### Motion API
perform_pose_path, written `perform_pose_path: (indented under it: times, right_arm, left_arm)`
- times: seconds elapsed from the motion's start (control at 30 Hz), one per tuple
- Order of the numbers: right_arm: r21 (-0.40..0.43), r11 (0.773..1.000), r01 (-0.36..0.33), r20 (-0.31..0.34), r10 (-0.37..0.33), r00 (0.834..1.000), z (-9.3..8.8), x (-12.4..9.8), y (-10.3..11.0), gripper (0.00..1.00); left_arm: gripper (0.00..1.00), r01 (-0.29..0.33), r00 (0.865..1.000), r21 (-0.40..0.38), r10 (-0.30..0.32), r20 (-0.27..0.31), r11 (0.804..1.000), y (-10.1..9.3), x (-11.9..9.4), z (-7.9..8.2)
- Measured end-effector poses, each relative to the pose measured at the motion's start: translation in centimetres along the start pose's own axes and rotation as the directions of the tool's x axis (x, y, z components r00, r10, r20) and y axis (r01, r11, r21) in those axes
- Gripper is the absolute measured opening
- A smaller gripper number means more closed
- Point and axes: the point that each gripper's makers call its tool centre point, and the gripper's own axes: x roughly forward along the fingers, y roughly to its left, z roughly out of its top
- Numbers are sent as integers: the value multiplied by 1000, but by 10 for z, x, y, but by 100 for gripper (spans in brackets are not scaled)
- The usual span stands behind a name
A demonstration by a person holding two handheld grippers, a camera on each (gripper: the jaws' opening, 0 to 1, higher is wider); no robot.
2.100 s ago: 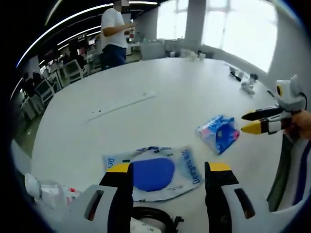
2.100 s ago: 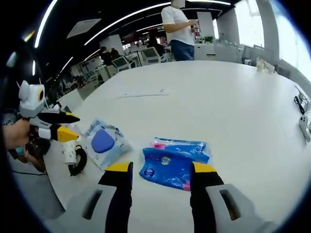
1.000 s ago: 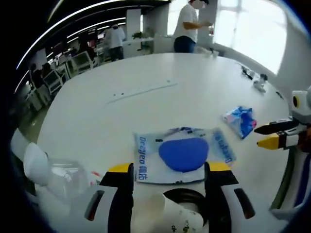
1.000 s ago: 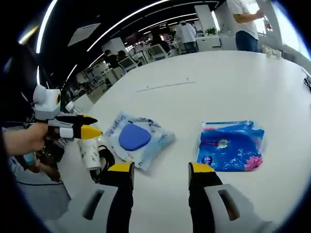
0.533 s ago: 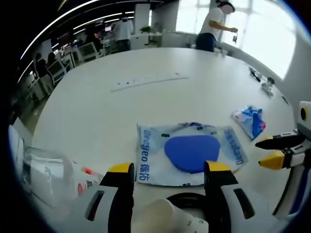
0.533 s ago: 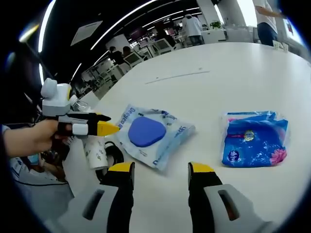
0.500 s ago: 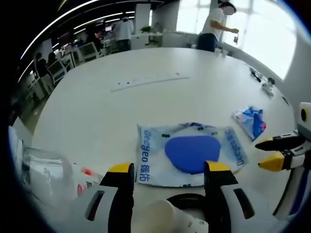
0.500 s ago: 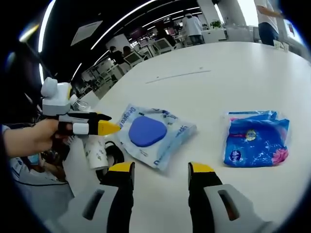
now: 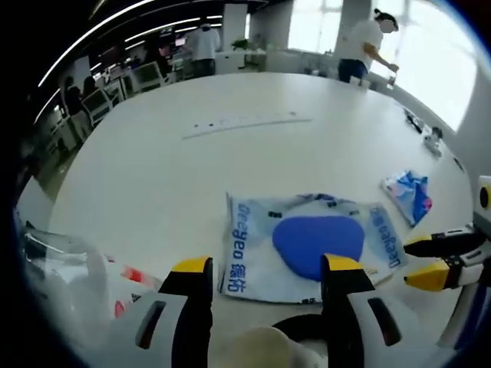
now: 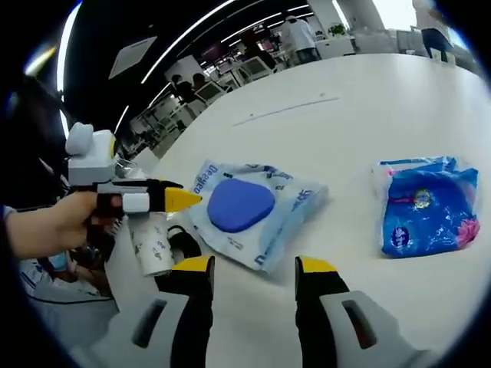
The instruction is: Arrange the tabletop items into an orderly group along one side of the table until the central work area is clear of visible clutter.
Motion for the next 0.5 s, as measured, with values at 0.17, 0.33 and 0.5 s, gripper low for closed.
perform_pose_path:
  times: [0.17,0.33,0.5]
  right_arm:
    - [7,1000,-5,-3,5,1000,-4,4,1,39]
    - [32,999,12,10,-12,1000,-4,5,-3,35]
    - [43,999,7,25,-8,1000,-2,7,-2,25]
  left_arm:
    - [51,-8,1000,-12,8,-10,1000,1,2,-3]
    - [49,-25,1000,-36,25,-13,999,6,5,-5]
    - [42,-52,999,-53,52,-11,997,10,6,-8]
